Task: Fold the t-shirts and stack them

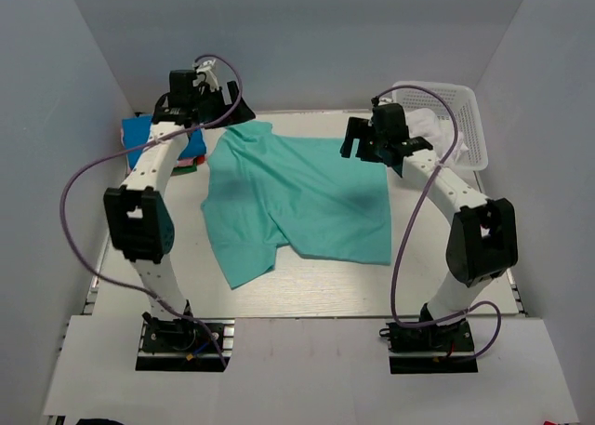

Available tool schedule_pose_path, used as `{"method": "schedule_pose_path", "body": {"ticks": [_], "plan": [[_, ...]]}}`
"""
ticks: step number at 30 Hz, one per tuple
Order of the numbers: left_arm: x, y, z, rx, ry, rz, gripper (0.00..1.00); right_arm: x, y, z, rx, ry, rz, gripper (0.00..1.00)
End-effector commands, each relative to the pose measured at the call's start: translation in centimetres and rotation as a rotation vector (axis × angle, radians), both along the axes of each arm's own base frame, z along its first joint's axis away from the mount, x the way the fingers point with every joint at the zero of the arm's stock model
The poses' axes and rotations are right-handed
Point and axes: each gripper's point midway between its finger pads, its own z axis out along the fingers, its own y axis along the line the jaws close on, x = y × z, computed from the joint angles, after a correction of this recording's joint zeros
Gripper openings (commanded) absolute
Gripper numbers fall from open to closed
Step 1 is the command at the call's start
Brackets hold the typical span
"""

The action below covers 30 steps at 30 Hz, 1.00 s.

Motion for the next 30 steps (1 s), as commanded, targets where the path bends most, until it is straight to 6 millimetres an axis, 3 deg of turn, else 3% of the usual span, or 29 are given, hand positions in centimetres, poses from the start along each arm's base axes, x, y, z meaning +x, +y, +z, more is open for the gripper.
{"method": "schedule_pose_path", "body": {"ticks": [1,3,4,5,6,7,10,14,17,18,22,25,30], "plan": [[-6.7,-0.8,-2.3,-0.034,0.116,-0.012,1.00,0.6,2.4,-0.7,0.095,0.001,0.080,0.90],[-9.3,-1.1,-4.2,-0.050,0.199,-0.002,1.00,-0.7,2.0,-3.1,0.104,0.077,0.056,0.90],[-11.6,-1.3,-7.0,-0.049,0.282,-0.001,1.00,-0.9,1.5,-3.2,0.091,0.076,0.030,0.90],[-13.0,-1.8,-6.8,-0.063,0.282,-0.013,1.00,-1.6,1.4,-4.3,0.066,0.087,0.049,0.90],[-15.6,-2.1,-9.6,-0.072,0.362,-0.017,1.00,-2.2,1.4,-4.7,0.068,0.094,0.052,0.90],[-16.6,-2.1,-10.2,-0.086,0.380,-0.018,1.00,-3.1,1.2,-6.0,0.057,0.124,0.054,0.90],[-20.3,-2.0,-12.3,-0.086,0.477,-0.006,1.00,-3.5,1.9,-6.7,0.045,0.129,0.125,0.90],[-24.8,-1.4,-15.2,-0.077,0.597,0.039,1.00,-5.9,2.0,-11.0,0.005,0.280,0.165,0.90],[-26.9,-0.9,-16.1,-0.058,0.657,0.081,1.00,-6.5,1.4,-12.4,-0.022,0.323,0.149,0.90],[-28.0,-0.2,-17.6,-0.031,0.694,0.117,1.00,-6.8,1.0,-12.8,-0.036,0.335,0.141,0.90],[-30.0,2.8,-20.4,0.089,0.807,0.269,1.00,-8.0,-0.7,-14.6,-0.090,0.386,0.091,0.90],[-32.0,4.7,-22.3,0.180,0.938,0.362,1.00,-9.0,-1.8,-15.3,-0.129,0.419,0.056,0.90],[-34.4,6.3,-23.6,0.287,1.068,0.421,1.00,-9.4,-3.0,-15.4,-0.170,0.417,0.020,0.90]]}}
